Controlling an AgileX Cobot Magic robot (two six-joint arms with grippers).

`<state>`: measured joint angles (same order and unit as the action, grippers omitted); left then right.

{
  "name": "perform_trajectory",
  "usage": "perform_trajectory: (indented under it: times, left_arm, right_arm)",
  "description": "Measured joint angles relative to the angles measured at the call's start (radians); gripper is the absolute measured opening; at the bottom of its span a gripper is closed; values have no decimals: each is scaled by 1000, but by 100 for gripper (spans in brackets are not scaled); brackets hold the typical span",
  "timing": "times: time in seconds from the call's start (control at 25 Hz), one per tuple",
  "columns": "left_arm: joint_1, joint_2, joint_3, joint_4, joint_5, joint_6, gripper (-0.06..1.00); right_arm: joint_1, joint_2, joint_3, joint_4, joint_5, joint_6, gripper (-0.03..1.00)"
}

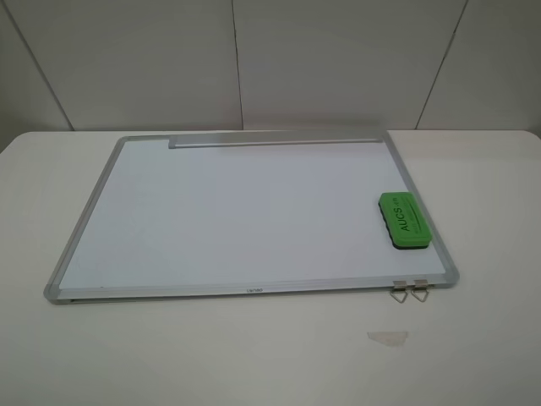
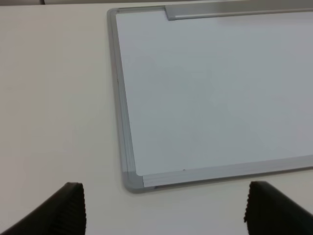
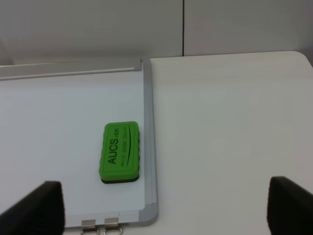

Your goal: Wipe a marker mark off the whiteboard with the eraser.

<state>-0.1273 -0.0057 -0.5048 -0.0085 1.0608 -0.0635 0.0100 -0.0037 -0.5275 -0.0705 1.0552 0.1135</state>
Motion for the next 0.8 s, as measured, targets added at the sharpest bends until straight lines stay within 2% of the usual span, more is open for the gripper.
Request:
perform_trajectory:
  times: [0.8]
  left_arm:
    - [0, 0, 0, 0, 0, 0, 68]
  right_arm:
    - [0, 0, 0, 0, 0, 0, 83]
